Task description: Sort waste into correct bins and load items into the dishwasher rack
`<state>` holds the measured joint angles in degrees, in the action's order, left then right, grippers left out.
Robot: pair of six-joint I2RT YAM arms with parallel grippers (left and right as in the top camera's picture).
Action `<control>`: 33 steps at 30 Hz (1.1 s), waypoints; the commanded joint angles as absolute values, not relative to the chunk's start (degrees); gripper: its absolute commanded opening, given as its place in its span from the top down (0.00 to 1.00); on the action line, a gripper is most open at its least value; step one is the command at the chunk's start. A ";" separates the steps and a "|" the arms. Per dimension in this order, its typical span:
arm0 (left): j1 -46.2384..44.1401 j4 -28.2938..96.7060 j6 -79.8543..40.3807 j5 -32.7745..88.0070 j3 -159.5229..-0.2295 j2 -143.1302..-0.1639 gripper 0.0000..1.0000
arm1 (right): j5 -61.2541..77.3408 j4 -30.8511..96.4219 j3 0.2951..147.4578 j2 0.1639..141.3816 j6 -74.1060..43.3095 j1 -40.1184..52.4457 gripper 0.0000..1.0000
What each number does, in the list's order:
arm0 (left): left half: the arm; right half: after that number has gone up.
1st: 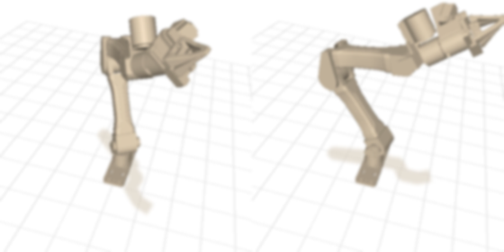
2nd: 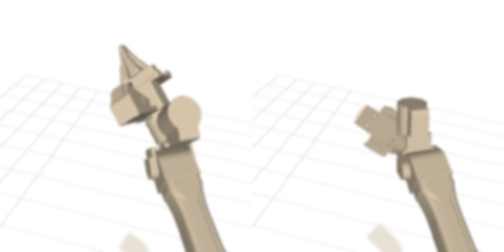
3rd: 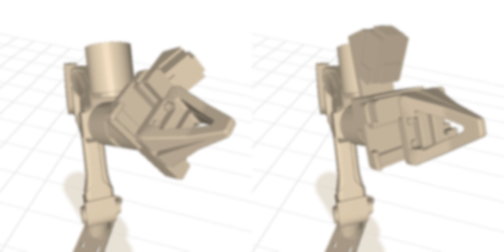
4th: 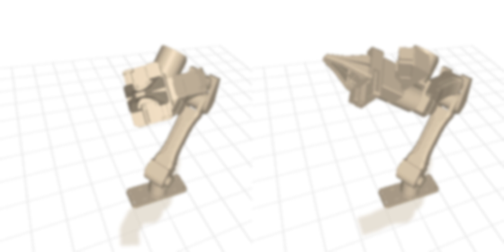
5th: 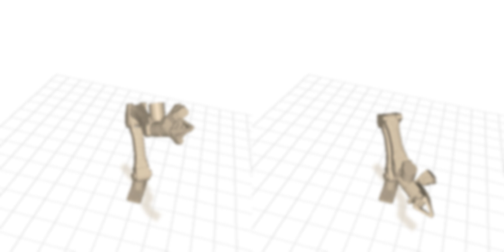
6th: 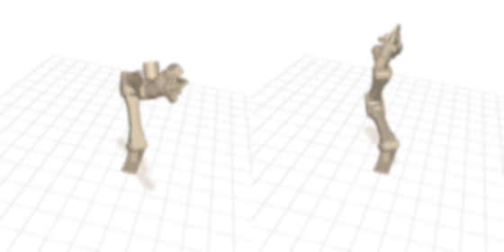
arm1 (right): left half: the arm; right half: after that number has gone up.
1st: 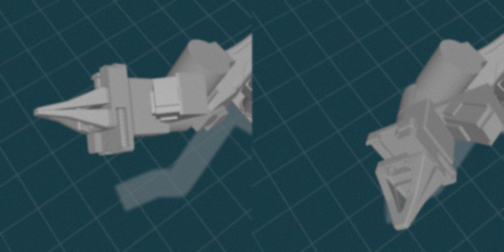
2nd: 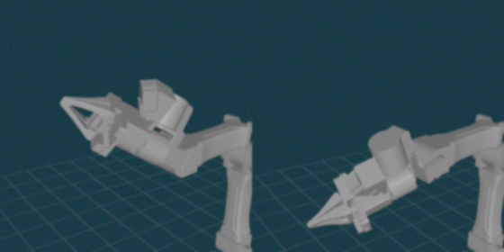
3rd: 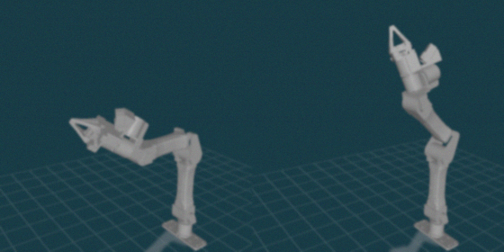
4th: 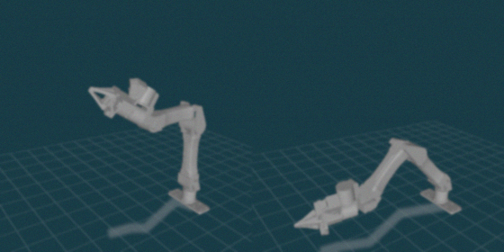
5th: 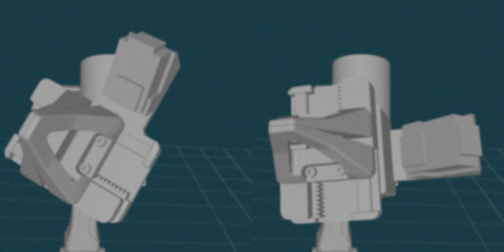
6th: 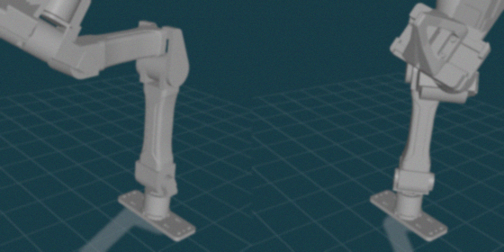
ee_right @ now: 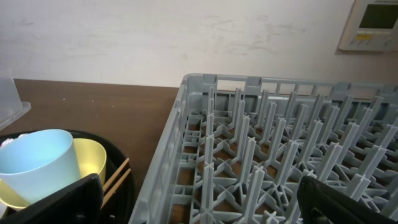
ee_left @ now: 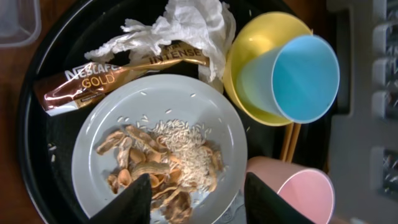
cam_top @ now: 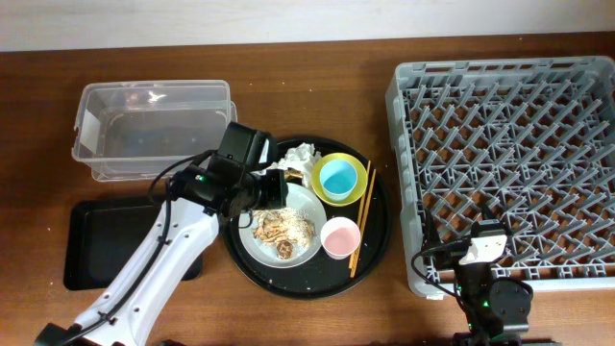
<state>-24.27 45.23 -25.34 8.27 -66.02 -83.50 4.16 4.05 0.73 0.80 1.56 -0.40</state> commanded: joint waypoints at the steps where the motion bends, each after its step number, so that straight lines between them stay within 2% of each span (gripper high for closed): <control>1: -25.06 43.68 -32.18 6.24 -66.78 -84.60 0.56 | 3.88 4.16 0.32 0.36 1.50 -0.82 0.01; 8: -32.08 34.54 -33.89 5.19 -66.81 -93.71 0.56 | 3.88 4.16 0.32 0.36 1.50 -0.82 0.02; 13: -32.32 36.10 -33.89 3.84 -66.78 -97.10 0.56 | 3.88 4.16 0.32 0.36 1.50 -0.82 0.02; 18: -36.14 36.01 -33.89 2.79 -66.78 -99.15 0.61 | 3.88 4.16 0.32 0.36 1.50 -0.82 0.02; 20: -38.04 36.01 -33.91 0.01 -66.78 -101.08 0.60 | 3.88 4.16 0.32 0.36 1.50 -0.82 0.01; 33: -41.93 34.48 -35.24 0.49 -66.78 -103.50 0.60 | 3.88 4.16 0.32 0.36 1.50 -0.82 0.02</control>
<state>-40.93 34.94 -34.59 1.04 -66.02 -102.76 4.16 4.05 0.73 0.80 1.54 -0.40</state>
